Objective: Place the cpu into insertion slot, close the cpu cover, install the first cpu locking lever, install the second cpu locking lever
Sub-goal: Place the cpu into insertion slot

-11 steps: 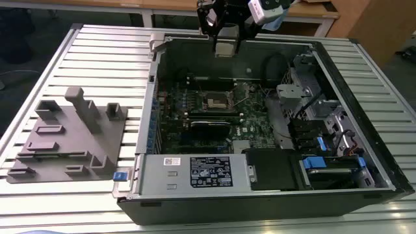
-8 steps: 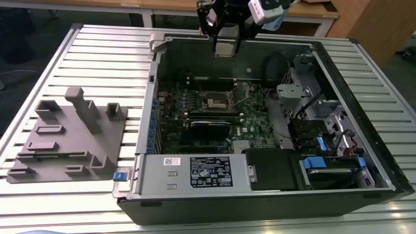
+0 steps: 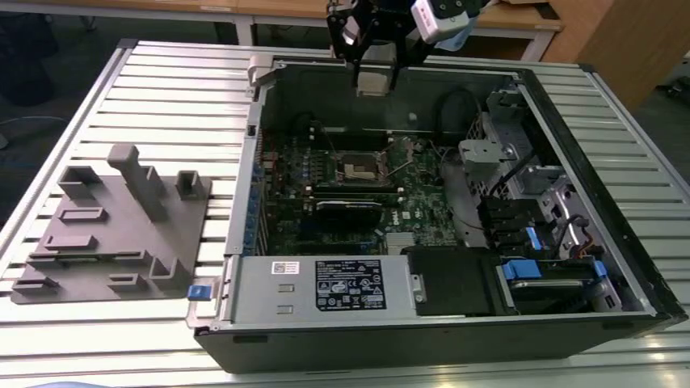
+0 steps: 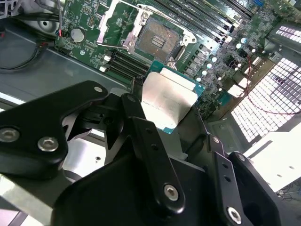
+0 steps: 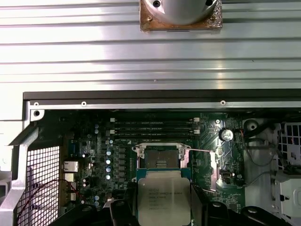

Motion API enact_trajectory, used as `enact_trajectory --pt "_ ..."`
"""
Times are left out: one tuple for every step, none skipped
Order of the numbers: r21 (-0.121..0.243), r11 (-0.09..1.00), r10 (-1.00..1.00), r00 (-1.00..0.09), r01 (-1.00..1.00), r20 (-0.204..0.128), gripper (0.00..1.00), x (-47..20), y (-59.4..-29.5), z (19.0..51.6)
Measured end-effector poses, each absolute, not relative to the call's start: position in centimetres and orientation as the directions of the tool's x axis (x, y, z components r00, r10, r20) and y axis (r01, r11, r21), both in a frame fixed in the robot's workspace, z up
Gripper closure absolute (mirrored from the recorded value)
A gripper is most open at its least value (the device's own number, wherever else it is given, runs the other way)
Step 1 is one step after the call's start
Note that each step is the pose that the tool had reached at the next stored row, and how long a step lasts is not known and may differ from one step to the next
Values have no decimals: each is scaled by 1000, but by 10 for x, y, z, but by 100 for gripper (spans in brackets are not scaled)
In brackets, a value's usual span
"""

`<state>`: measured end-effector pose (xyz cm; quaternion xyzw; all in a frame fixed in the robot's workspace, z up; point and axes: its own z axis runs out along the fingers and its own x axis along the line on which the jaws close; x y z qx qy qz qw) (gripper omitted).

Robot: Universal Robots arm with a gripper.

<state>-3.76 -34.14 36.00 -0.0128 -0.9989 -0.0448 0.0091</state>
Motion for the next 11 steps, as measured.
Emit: enact_trajectory --pt "89 996 25 -1000 26 19 46 -38 -341 360" --pt "89 996 25 -1000 26 19 46 -38 -341 360" --pt "89 996 25 -1000 26 19 46 -38 -341 360" --pt "89 996 25 -1000 26 19 46 -38 -341 360" --pt "89 996 25 -1000 26 19 46 -38 -341 360" --pt "90 996 25 -1000 26 19 46 -38 -341 359" --pt "90 996 25 -1000 26 19 46 -38 -341 359" --pt "89 996 25 -1000 26 19 46 -38 -341 358" --pt "89 996 25 -1000 26 19 46 -38 -341 357" --pt "89 996 25 -1000 26 19 46 -38 -341 356" --pt "89 996 25 -1000 26 19 46 -38 -341 355"
